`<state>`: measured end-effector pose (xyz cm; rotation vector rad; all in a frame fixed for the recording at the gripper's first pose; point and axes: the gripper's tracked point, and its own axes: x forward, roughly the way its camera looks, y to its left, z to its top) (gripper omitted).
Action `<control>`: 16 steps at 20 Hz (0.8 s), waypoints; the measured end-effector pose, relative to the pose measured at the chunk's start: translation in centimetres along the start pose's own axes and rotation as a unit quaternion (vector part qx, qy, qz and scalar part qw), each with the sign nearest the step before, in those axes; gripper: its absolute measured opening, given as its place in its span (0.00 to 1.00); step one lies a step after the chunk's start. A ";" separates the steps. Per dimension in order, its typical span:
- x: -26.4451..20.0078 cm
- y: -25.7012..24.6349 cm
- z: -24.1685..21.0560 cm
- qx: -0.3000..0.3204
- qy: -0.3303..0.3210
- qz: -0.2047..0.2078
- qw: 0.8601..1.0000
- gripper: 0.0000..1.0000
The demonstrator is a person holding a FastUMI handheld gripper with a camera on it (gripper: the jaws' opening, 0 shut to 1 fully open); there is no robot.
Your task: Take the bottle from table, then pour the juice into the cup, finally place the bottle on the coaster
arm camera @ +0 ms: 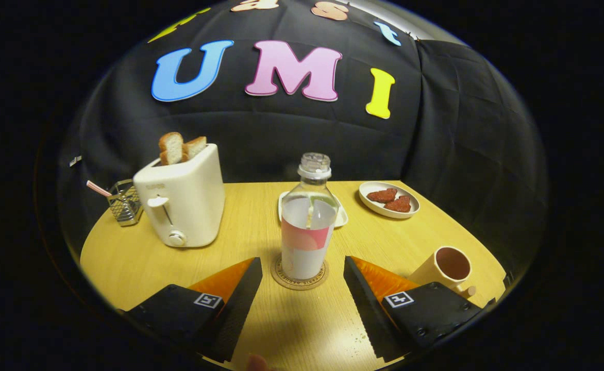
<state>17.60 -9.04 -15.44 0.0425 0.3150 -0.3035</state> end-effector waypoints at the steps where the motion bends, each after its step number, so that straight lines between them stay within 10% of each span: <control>1: -1.3 0.4 0.8 -0.003 -0.014 0.009 1.000 0.98; 16: -16.4 1.4 9.5 0.011 -0.112 0.079 0.991 0.97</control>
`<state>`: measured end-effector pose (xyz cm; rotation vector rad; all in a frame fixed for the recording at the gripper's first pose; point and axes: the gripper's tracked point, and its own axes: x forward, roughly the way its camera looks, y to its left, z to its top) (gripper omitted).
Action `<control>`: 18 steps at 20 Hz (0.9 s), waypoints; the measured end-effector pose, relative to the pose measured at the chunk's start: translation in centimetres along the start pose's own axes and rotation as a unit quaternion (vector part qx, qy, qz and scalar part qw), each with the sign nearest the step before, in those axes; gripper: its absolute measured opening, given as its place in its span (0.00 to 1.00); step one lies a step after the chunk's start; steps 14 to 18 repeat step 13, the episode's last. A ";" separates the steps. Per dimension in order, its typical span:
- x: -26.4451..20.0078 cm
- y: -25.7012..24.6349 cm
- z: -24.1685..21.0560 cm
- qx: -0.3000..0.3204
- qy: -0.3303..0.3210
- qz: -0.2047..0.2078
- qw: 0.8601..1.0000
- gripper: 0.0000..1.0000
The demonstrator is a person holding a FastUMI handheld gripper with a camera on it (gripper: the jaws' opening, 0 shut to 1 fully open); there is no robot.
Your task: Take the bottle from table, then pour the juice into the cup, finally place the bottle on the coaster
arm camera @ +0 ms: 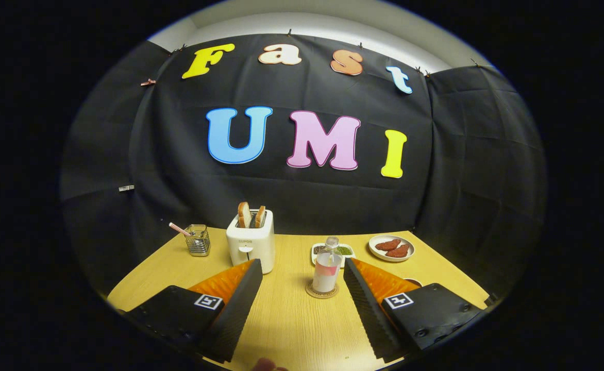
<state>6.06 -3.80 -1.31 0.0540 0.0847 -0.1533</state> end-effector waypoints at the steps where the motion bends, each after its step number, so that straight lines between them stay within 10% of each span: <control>1: 0.0 0.1 0.4 0.009 -0.002 0.000 1.000 0.97; 18: -1.8 -1.3 2.9 0.005 -0.041 -0.015 0.999 0.97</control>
